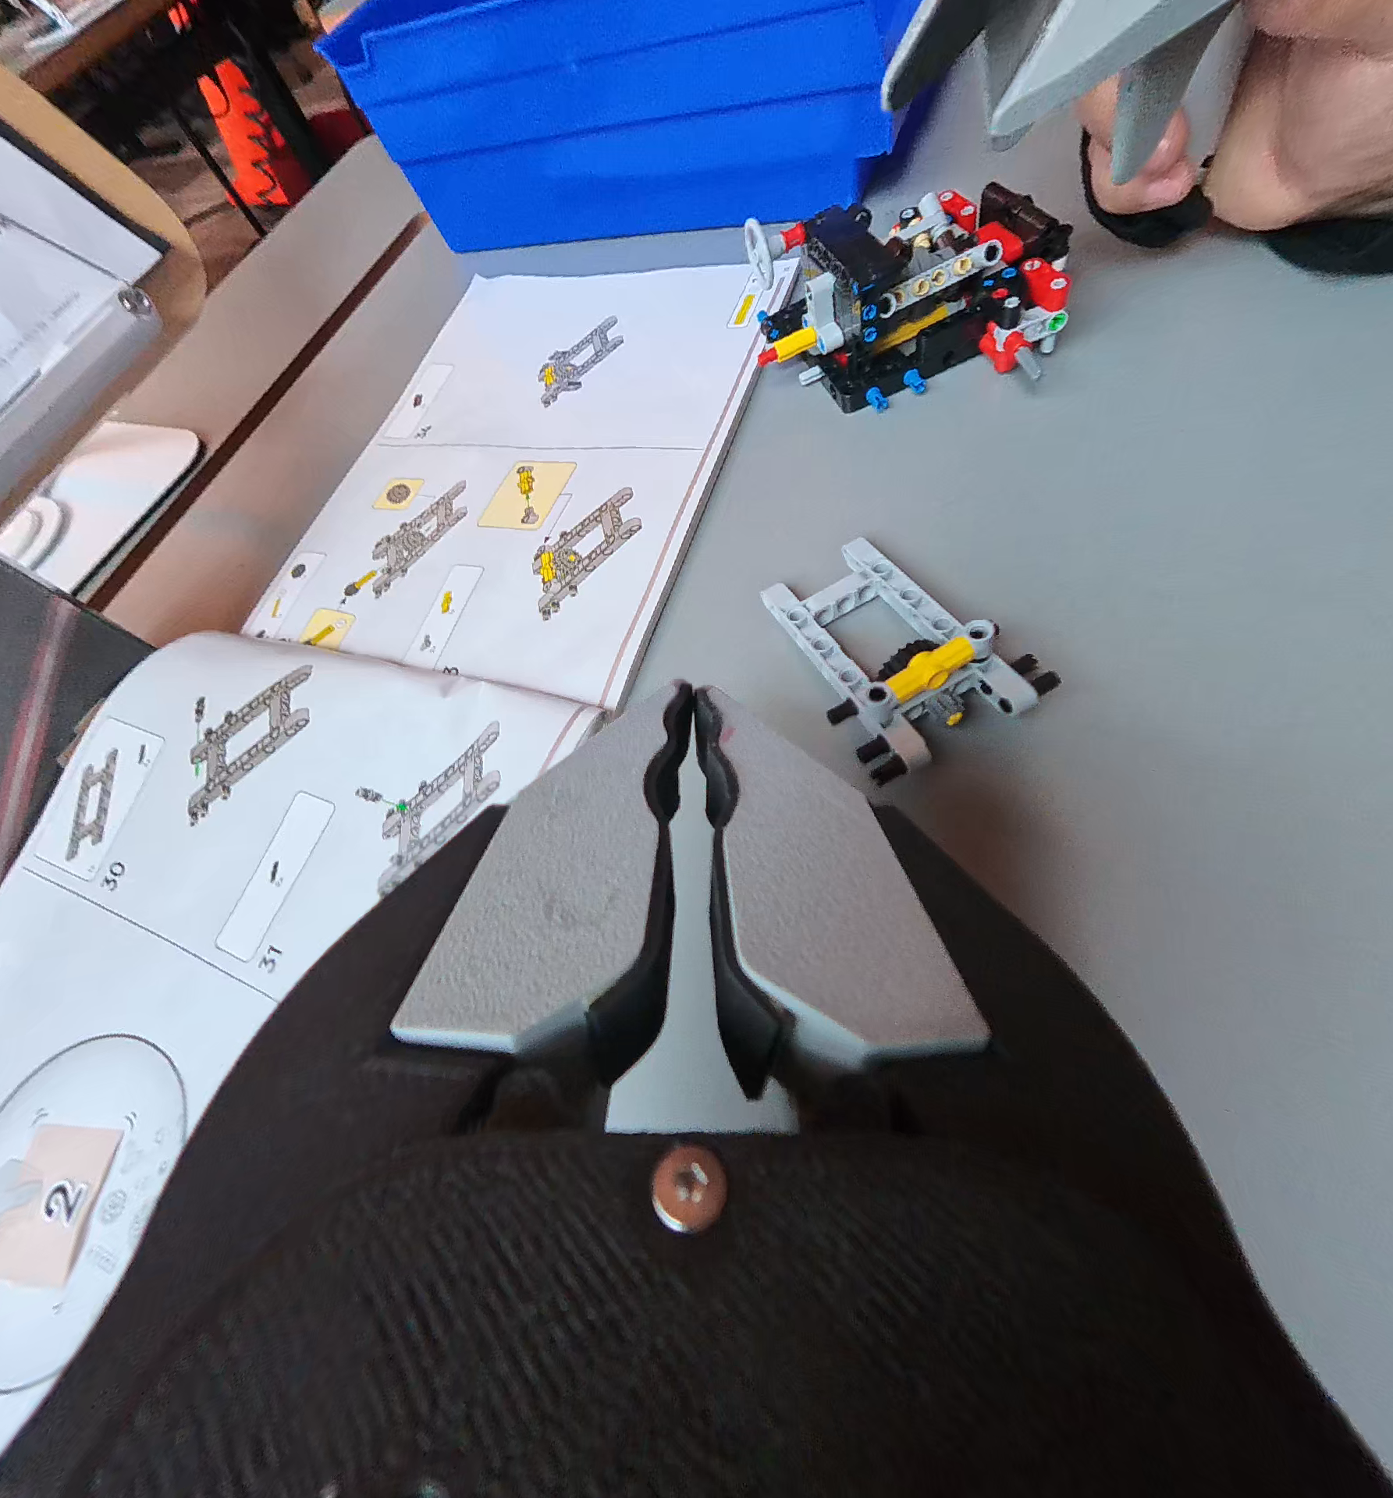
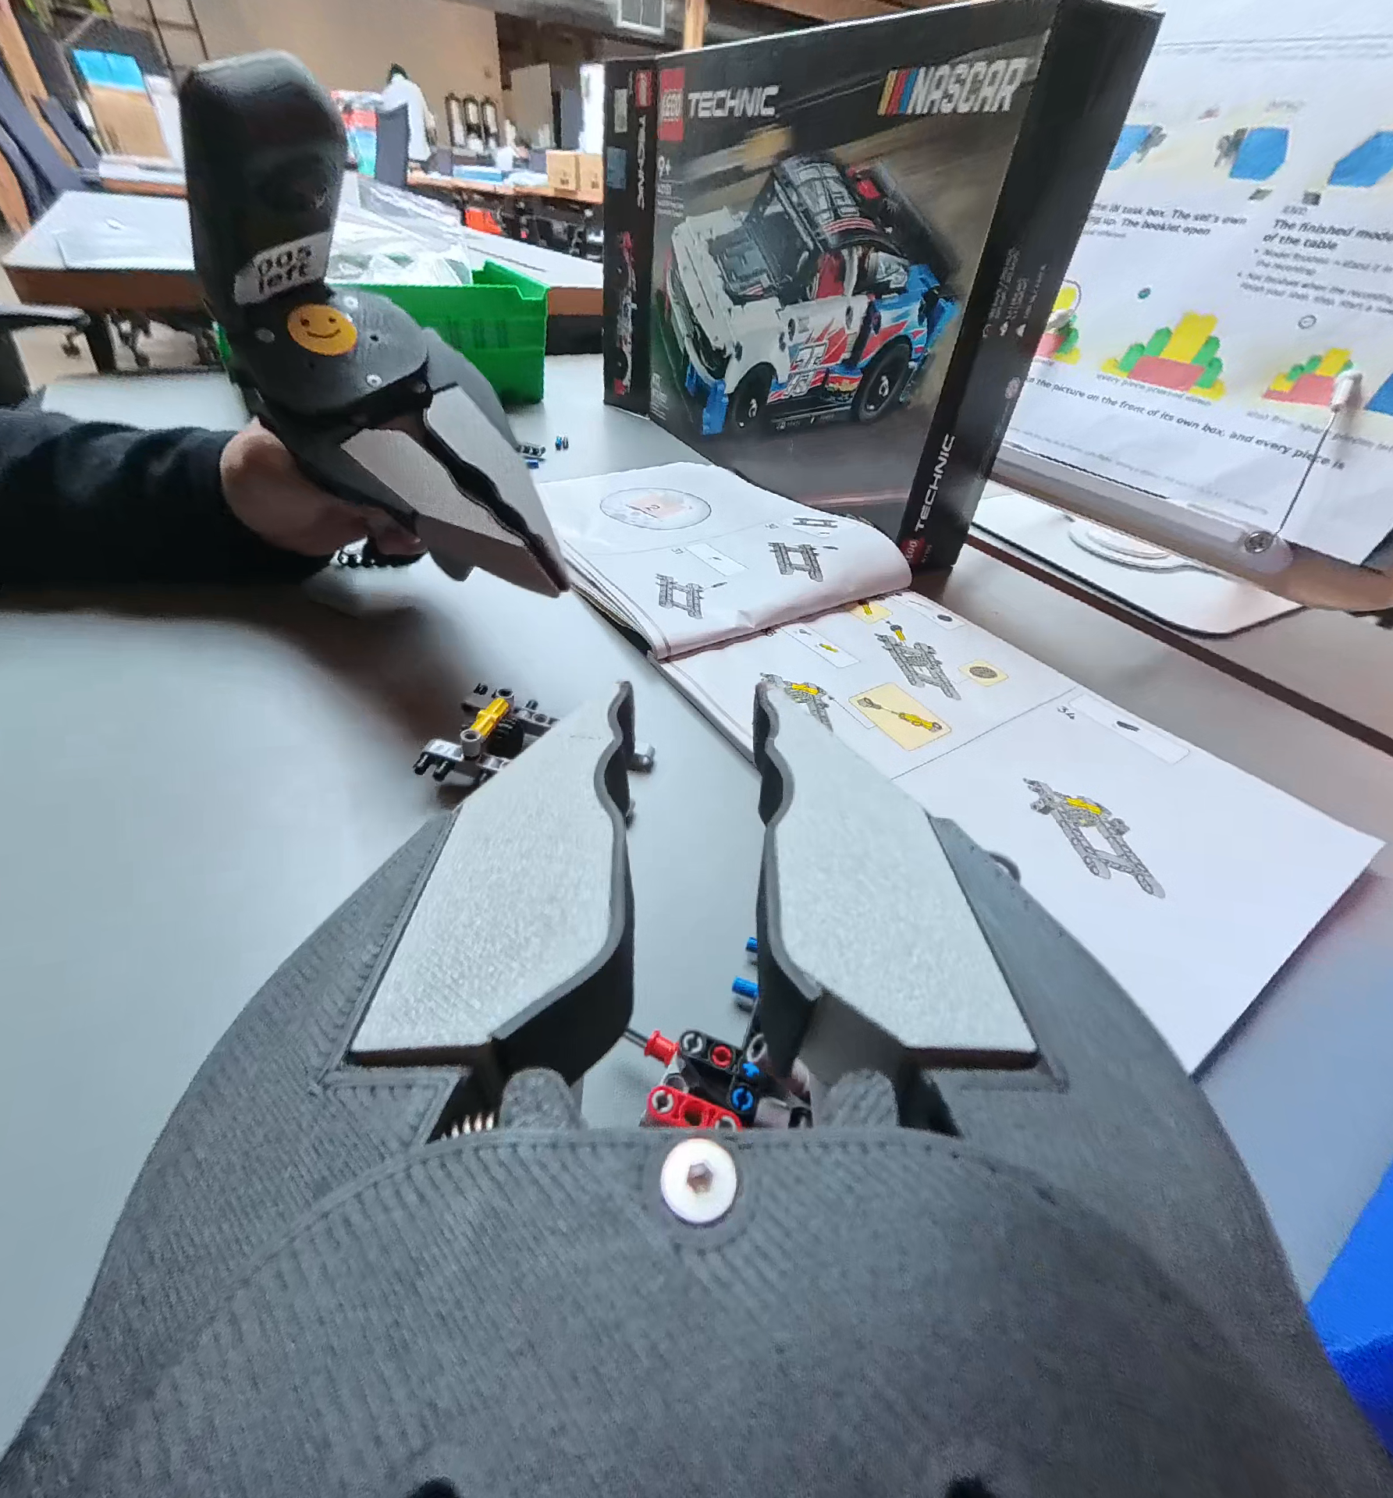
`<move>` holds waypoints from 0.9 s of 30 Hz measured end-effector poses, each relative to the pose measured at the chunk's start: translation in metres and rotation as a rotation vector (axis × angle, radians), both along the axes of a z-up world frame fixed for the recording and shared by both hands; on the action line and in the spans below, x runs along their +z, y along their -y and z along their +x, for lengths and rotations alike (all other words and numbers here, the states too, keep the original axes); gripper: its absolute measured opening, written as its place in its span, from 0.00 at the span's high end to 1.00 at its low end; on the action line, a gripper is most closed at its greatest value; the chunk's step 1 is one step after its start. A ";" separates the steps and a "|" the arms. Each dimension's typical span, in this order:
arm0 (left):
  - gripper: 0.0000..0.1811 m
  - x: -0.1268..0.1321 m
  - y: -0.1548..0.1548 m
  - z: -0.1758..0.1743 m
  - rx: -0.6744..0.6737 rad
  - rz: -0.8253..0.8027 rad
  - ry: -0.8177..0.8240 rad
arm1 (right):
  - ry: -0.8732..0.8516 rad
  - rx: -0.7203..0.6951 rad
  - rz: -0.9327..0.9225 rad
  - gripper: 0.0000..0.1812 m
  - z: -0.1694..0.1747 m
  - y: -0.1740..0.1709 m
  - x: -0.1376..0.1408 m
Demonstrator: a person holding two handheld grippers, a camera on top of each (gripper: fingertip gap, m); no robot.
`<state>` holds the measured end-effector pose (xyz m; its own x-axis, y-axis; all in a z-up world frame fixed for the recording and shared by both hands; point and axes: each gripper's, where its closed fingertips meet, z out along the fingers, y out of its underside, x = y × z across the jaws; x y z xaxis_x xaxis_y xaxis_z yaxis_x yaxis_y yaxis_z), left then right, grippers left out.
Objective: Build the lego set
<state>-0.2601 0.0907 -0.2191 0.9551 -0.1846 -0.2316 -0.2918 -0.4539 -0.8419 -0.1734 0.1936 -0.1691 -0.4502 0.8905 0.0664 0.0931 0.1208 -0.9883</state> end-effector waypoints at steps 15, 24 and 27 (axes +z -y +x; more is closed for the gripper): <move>1.00 -0.016 0.012 0.022 -0.112 -0.097 0.087 | 0.057 0.102 0.089 0.86 -0.007 0.022 -0.012; 1.00 -0.019 0.010 0.024 -0.108 -0.109 0.078 | 0.011 0.094 0.103 0.87 -0.001 0.017 -0.004; 1.00 -0.019 0.009 0.024 -0.103 -0.108 0.080 | 0.005 0.073 0.103 0.87 -0.001 0.011 -0.002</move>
